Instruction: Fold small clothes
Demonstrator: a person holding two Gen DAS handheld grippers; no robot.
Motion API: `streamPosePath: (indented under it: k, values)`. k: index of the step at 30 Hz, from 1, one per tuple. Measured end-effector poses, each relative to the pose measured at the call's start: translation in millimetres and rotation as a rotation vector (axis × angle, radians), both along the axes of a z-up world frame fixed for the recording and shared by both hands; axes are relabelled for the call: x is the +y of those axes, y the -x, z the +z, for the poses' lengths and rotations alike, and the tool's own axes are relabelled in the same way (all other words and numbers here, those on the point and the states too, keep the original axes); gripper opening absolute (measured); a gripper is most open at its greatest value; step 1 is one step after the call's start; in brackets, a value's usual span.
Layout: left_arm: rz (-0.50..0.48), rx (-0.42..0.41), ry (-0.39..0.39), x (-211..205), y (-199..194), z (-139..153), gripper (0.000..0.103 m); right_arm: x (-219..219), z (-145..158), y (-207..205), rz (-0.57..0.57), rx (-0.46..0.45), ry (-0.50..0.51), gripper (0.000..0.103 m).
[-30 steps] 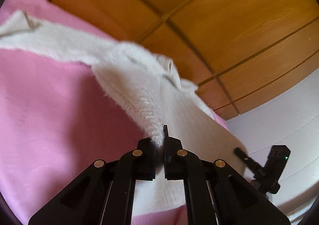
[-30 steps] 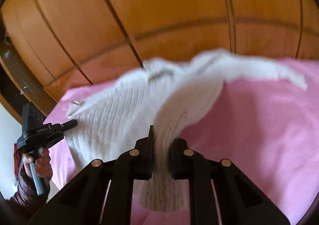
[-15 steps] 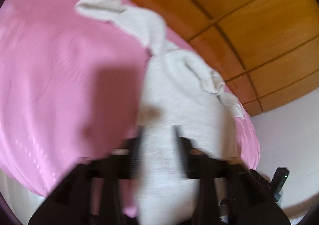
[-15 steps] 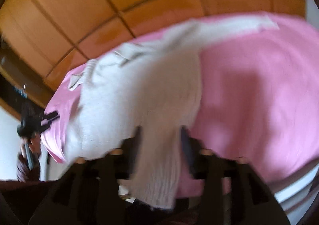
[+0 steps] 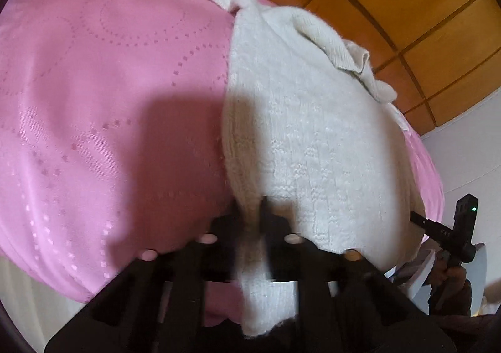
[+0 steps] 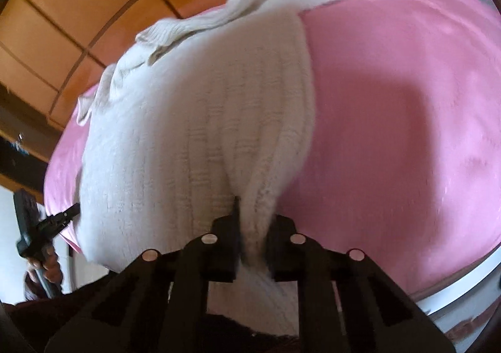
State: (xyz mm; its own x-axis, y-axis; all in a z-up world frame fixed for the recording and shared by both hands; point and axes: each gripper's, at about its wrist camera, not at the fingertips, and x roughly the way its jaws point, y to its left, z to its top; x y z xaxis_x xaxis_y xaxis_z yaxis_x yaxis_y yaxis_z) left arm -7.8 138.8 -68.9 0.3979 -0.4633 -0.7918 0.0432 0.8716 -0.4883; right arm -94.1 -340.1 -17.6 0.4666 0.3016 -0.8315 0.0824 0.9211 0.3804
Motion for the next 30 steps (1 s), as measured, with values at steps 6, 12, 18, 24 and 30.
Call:
streamPosePath:
  k: [6,12,18,24,30]
  values:
    - [-0.035,-0.035,-0.013,8.0,17.2,15.4,0.004,-1.6,44.8,27.3,0.035,-0.113,0.055,0.009]
    - [0.034,-0.033,0.004,11.1,19.2,13.0,0.018,-3.2,17.7,21.9,0.017,-0.006,0.116,0.015]
    - [0.282,-0.072,0.049,64.8,-10.4,26.5,0.058,4.3,37.3,-2.1,-0.041,-0.117,0.133,0.054]
    - [0.473,-0.096,-0.056,101.3,-58.8,39.0,0.058,72.4,31.8,-48.7,0.091,-0.162,0.122,0.066]
    - [0.483,-0.161,-0.349,94.7,-121.7,55.4,0.058,138.0,2.9,-88.1,0.196,-0.148,0.140,0.072]
